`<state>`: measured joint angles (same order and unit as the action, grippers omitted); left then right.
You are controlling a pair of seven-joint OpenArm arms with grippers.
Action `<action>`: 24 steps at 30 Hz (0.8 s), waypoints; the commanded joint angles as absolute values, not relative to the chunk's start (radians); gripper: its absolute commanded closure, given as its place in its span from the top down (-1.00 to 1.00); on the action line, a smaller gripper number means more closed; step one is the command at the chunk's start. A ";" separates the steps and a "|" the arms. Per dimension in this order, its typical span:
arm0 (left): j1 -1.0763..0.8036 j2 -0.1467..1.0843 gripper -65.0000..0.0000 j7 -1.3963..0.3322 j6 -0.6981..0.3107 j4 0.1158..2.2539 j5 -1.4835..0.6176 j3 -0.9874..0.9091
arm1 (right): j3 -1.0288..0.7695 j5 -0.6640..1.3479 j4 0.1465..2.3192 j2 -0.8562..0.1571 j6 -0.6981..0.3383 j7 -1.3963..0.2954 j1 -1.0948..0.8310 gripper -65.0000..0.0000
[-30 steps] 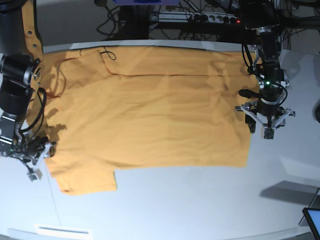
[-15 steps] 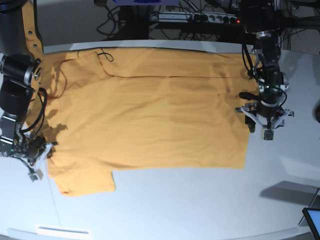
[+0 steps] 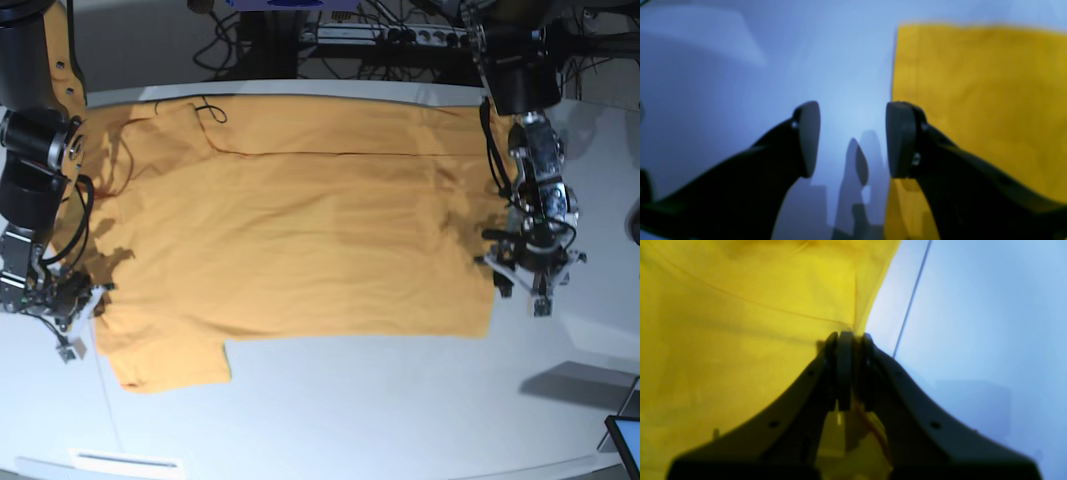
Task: Fold the T-shirt properly
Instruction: 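Move the open left gripper along the shirt's side edge toward the hem corner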
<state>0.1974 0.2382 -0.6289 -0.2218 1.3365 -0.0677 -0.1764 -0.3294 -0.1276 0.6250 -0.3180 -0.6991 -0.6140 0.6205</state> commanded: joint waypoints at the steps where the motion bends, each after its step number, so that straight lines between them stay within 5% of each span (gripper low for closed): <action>1: 0.231 0.254 -0.01 -0.608 -0.219 1.331 -0.070 -0.179 | -0.328 -0.140 0.633 -0.331 -0.698 -0.634 0.636 -0.88; 14: 0.394 0.280 0.16 -0.549 -0.255 1.125 -0.084 -0.180 | -0.328 -0.140 0.634 -0.332 -0.698 -0.633 0.622 -0.88; 24: 0.515 0.390 0.17 -0.498 -0.268 0.860 -0.456 -0.165 | -0.328 -0.140 0.634 -0.332 -0.698 -0.630 0.610 -0.88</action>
<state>0.4843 0.3786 -0.5201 -0.2615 0.8448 -0.4465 -0.1638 -0.3294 -0.1104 0.6319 -0.3222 -0.6983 -0.5907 0.6006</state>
